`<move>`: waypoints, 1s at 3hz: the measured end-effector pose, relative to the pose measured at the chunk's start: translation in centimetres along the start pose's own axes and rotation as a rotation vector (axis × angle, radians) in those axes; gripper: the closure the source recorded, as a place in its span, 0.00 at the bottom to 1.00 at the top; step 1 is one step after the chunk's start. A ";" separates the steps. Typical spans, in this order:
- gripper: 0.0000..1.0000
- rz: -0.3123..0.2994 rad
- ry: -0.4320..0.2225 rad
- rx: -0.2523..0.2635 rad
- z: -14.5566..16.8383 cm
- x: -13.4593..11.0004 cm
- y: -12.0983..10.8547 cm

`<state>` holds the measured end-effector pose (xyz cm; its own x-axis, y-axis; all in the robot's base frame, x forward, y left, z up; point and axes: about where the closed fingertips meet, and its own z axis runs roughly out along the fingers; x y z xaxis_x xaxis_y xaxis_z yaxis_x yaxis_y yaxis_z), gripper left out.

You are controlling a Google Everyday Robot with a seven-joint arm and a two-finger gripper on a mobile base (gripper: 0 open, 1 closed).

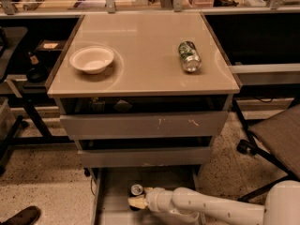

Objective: Pick pepsi can from bottom drawer and place on counter

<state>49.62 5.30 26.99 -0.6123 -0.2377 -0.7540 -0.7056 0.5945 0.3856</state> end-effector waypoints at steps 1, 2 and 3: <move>1.00 0.006 -0.011 0.064 -3.3 -2.6 2.6; 1.00 -0.035 -0.020 0.122 -6.7 -5.3 5.2; 1.00 -0.058 -0.011 0.123 -7.2 -5.3 5.9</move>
Offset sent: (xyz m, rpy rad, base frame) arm -0.0471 -0.0174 0.1614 -0.1368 -0.1402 -0.1126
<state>46.15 4.50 37.09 -0.5678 -0.2663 -0.7789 -0.6899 0.6701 0.2739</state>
